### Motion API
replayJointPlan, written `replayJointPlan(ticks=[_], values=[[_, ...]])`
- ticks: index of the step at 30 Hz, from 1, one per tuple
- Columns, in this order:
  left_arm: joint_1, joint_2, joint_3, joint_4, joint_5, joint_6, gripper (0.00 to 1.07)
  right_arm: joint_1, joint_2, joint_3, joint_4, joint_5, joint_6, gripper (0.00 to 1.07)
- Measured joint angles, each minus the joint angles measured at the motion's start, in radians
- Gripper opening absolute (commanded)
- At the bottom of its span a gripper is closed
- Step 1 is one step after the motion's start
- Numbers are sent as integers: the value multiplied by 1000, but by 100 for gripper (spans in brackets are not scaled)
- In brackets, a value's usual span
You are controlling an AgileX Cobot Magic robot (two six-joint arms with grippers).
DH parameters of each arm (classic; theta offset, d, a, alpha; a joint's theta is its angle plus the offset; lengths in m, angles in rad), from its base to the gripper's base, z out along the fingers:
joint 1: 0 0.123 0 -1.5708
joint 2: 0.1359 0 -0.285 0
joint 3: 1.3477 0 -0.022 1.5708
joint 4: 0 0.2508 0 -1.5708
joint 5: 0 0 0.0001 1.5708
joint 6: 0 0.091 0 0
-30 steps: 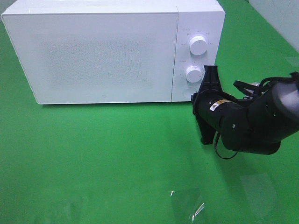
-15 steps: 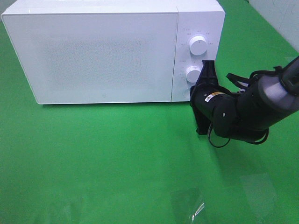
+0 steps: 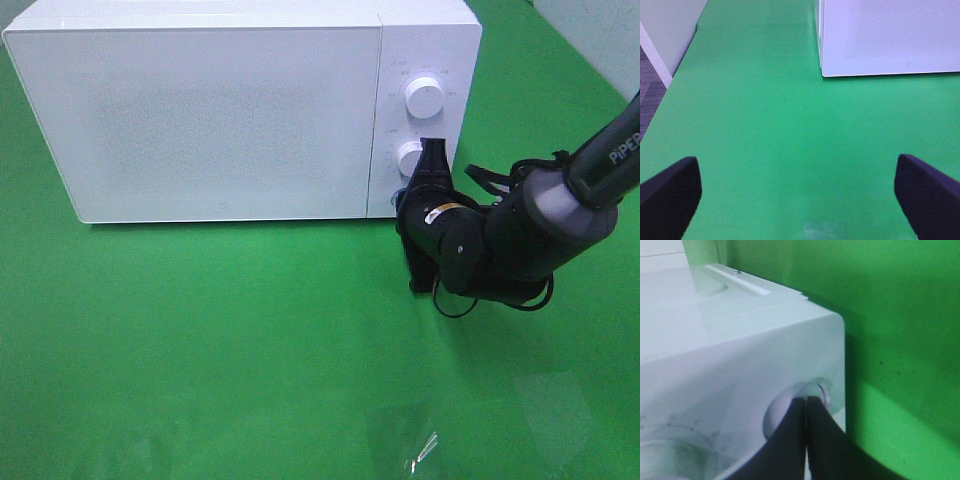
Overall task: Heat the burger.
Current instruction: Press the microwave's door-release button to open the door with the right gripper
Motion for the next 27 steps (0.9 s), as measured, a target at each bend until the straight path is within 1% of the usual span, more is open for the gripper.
replayJointPlan(ticks=[14,20,27], values=[[0,0,0,0,0,0,98,-15,9,8,-12,-50,1,0],[0,0,0,0,0,0,98,-15,12,14,-37,-92,47,0],[0,0,0,0,0,0,98,-9,13,0,-26,-85,55,0]])
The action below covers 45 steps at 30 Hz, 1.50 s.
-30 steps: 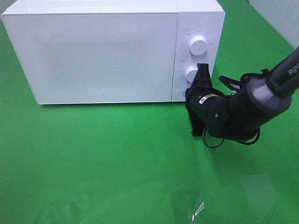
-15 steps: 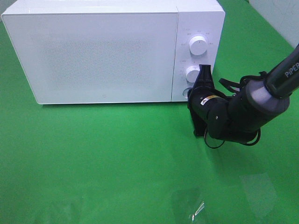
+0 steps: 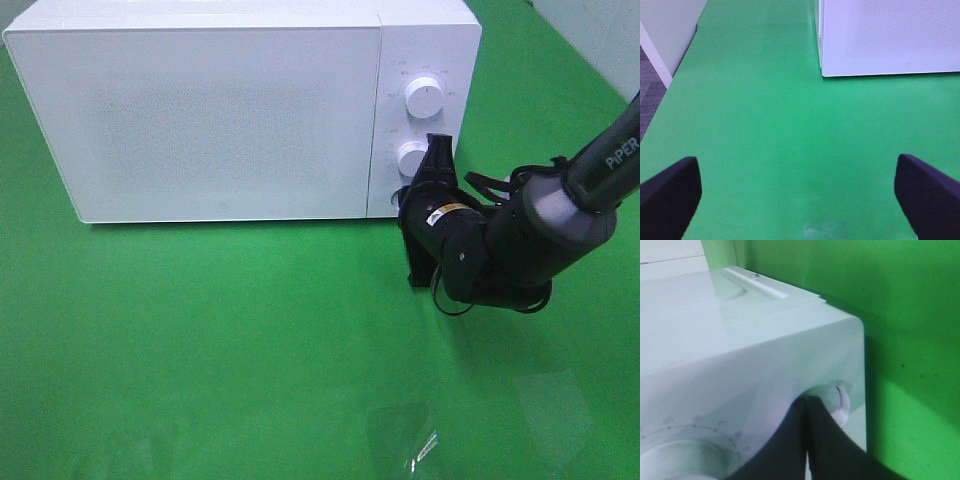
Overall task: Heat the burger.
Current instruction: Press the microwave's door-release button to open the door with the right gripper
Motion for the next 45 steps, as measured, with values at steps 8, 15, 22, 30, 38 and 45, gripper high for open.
replayJointPlan(ticks=[8,15,22,30,38,45], values=[[0,0,0,0,0,0,98,0,12,-19,14,0,-11,0],[0,0,0,0,0,0,98,-11,36,-44,-1,11,-30,0],[0,0,0,0,0,0,98,-11,36,-57,3,45,-30,0],[0,0,0,0,0,0,98,-11,36,-57,3,45,-30,0],[0,0,0,0,0,0,98,-12,33,-50,-8,45,-22,0],[0,0,0,0,0,0,98,-34,-6,-2,-83,37,-9,0]])
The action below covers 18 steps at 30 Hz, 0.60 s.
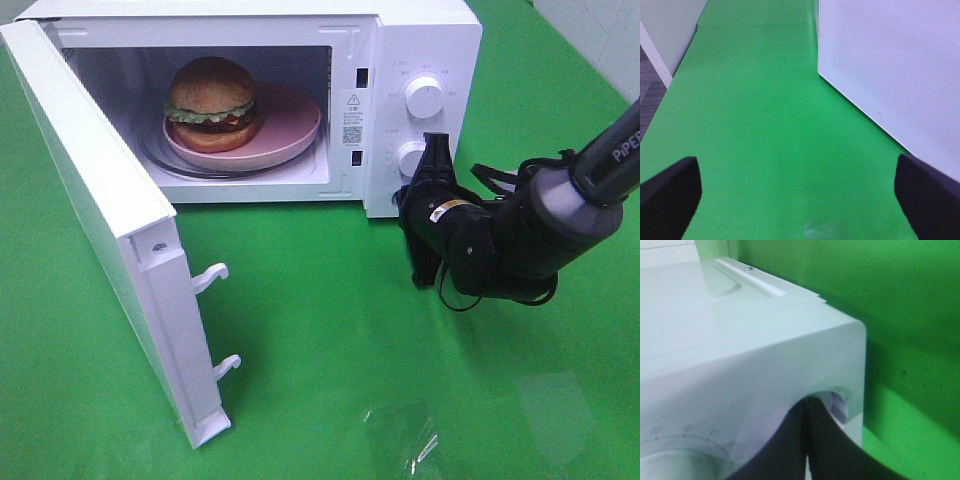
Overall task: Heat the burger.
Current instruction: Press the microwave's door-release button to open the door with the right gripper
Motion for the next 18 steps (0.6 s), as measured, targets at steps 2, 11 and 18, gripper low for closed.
replayJointPlan(ticks=[2,11,18], values=[[0,0,0,0,0,0,98,-6,-12,21,-28,-6,6,0],[0,0,0,0,0,0,98,-30,-134,136,-60,-31,42,0],[0,0,0,0,0,0,98,-30,-244,250,-165,12,-17,0]])
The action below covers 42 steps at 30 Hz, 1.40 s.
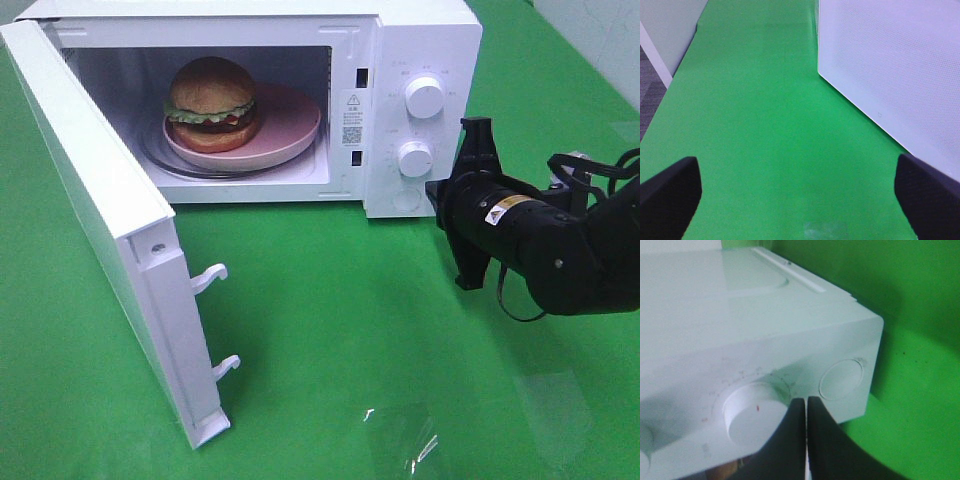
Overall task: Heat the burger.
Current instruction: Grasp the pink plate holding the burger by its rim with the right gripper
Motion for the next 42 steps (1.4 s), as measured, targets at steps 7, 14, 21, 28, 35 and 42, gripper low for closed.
replayJointPlan(ticks=[7,14,21,28,35,42], values=[[0,0,0,0,0,0,98,0,-117,51,-101,164,-90,0],[0,0,0,0,0,0,98,0,-250,53,-198,382,-300,2],[0,0,0,0,0,0,98,0,-375,44,-205,659,-604,2],[0,0,0,0,0,0,98,0,-437,-23,-207,933,-888,2],[0,0,0,0,0,0,98,0,-453,-127,-210,1206,-1130,4],[0,0,0,0,0,0,98,0,-453,-246,-212,1465,-1377,5]])
